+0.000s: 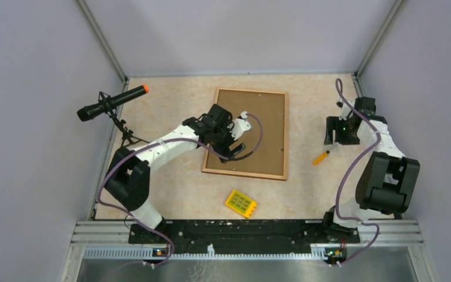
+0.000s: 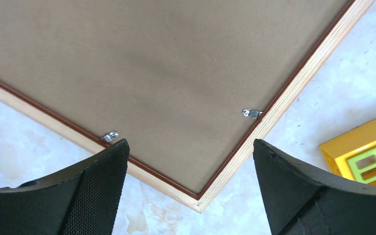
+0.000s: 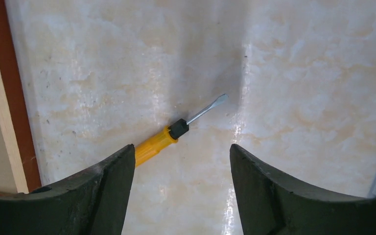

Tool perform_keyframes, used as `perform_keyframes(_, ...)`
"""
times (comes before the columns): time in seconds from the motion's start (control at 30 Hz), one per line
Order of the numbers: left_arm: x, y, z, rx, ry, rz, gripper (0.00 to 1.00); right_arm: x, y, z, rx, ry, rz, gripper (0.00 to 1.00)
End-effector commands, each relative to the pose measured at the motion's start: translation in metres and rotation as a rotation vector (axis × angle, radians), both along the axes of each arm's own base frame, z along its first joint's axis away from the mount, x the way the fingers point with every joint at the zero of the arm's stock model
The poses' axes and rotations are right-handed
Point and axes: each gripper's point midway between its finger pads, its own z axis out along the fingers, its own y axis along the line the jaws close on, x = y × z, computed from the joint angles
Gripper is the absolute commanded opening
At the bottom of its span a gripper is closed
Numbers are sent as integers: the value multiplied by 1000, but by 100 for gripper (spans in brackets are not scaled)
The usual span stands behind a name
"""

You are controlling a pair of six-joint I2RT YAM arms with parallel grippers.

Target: Take the photo out of the frame

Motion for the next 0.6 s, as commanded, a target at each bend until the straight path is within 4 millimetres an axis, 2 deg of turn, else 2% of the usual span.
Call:
perform_keyframes(0.0,6,-13,49,-151,-72,28,99,-15,-2,-16,101,54,-170,69)
perform_keyframes(0.13,11,-7,59,-171,-136,54,99,-19,19,-29,217,61,-183,69)
perform_keyframes(0.33,16,-1,65,-175,-187,98,99,-17,29,-61,276,141,-175,62)
perform_keyframes(0.47,13,1,66,-179,-197,86,99,-12,47,-73,229,140,-95,59)
perform_keyframes(0.57,11,1,66,-186,-195,75,99,-6,62,-76,194,135,-43,52)
